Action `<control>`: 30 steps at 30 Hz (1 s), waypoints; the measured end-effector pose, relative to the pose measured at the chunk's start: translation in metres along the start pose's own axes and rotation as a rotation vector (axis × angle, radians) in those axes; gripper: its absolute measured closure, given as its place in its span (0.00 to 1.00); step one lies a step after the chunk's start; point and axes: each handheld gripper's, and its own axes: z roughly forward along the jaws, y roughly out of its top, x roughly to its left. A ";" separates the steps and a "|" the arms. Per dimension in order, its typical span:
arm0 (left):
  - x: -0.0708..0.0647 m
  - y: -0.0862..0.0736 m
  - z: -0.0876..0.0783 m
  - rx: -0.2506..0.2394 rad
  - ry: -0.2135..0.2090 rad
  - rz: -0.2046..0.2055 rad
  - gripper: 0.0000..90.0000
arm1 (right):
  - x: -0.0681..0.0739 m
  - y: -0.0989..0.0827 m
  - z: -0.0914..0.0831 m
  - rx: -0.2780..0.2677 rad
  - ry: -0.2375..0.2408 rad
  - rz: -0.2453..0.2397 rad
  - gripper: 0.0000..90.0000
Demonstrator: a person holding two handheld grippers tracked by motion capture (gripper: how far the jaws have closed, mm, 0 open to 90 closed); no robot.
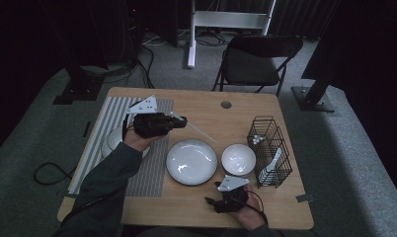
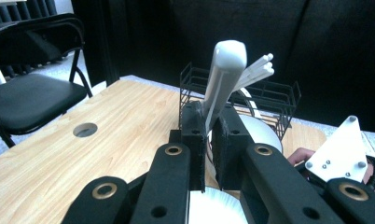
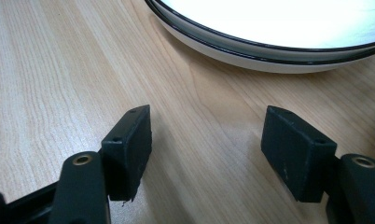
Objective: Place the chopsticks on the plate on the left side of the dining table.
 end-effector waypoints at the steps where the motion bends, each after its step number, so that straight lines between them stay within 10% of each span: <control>1: 0.000 -0.001 -0.001 0.000 0.001 -0.002 0.94 | 0.000 0.000 0.000 0.000 0.000 0.000 0.37; 30: -0.002 -0.026 -0.034 0.014 0.046 -0.043 0.94 | 0.000 0.000 0.000 0.001 -0.004 0.005 0.38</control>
